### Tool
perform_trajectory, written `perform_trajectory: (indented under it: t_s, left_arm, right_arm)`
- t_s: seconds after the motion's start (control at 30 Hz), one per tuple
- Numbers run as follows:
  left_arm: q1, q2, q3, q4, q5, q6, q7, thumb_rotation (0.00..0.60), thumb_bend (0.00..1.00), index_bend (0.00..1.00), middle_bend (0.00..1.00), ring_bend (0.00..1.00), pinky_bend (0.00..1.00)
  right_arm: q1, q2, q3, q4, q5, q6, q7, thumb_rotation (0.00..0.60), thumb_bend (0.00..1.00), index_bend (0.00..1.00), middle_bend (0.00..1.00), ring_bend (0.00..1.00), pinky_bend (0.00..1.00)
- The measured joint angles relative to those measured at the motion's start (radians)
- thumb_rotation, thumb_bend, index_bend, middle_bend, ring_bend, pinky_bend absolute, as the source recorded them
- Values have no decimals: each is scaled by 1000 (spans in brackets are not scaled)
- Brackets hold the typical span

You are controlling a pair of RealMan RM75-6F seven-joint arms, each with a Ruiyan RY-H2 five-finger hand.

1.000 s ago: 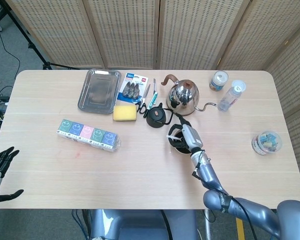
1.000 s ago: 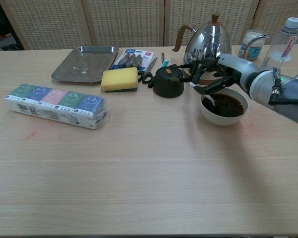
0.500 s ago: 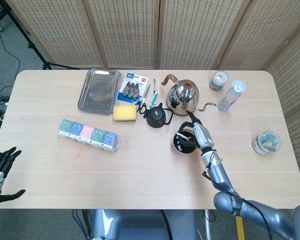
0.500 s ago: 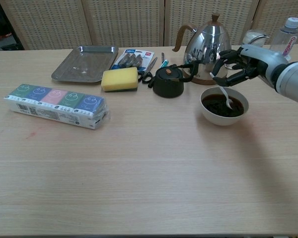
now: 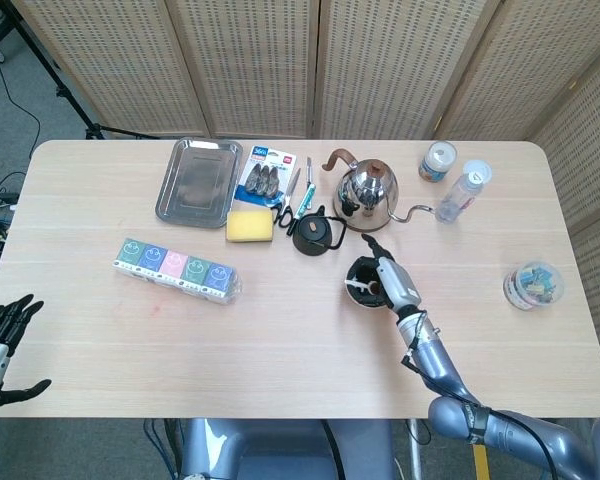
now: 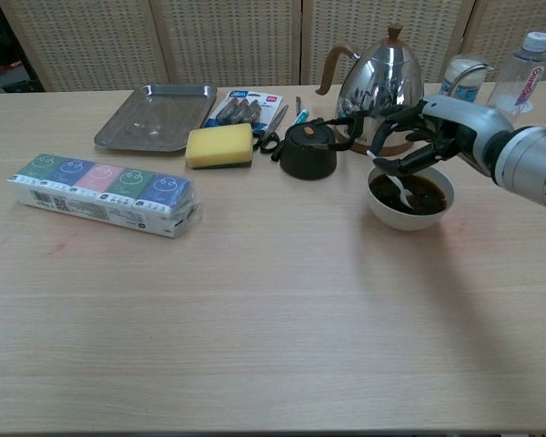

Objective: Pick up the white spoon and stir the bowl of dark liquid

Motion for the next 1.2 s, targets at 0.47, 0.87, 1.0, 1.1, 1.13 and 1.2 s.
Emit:
perform_trajectory:
  t_s: [0.47,0.87,1.0,1.1,1.13,1.2]
  left_arm:
    - [-2,4,-2,3,-6,-4,-11,600,0,0,0,0,0]
    - [-3,-1,4,-4,11,-4,10,600,0,0,0,0,0]
    - [-1,-3,9,-6,23,1,16,600,0,0,0,0,0]
    - [0,-2,9,-5,23,4,11,600,0,0,0,0,0]
    - [0,-1,9,-3,23,5,8,600,0,0,0,0,0]
    - [0,0,9,-2,22,5,3,600,0,0,0,0,0]
  right_arm:
    - [62,-39,53,115,91,-18,-55,600,540,616,0,0,0]
    - [-15,72,31,-5,79,14,-35,600,569,616,0,0,0]
    - [-41,103,3,-64,64,17,-28,600,569,616,0,0,0]
    - [-46,104,-11,-84,44,18,-26,600,569,616,0,0,0]
    - [-45,100,-13,-85,40,18,-26,600,569,616,0,0,0]
    - [-37,88,-13,-82,37,16,-27,600,569,617,0,0,0]
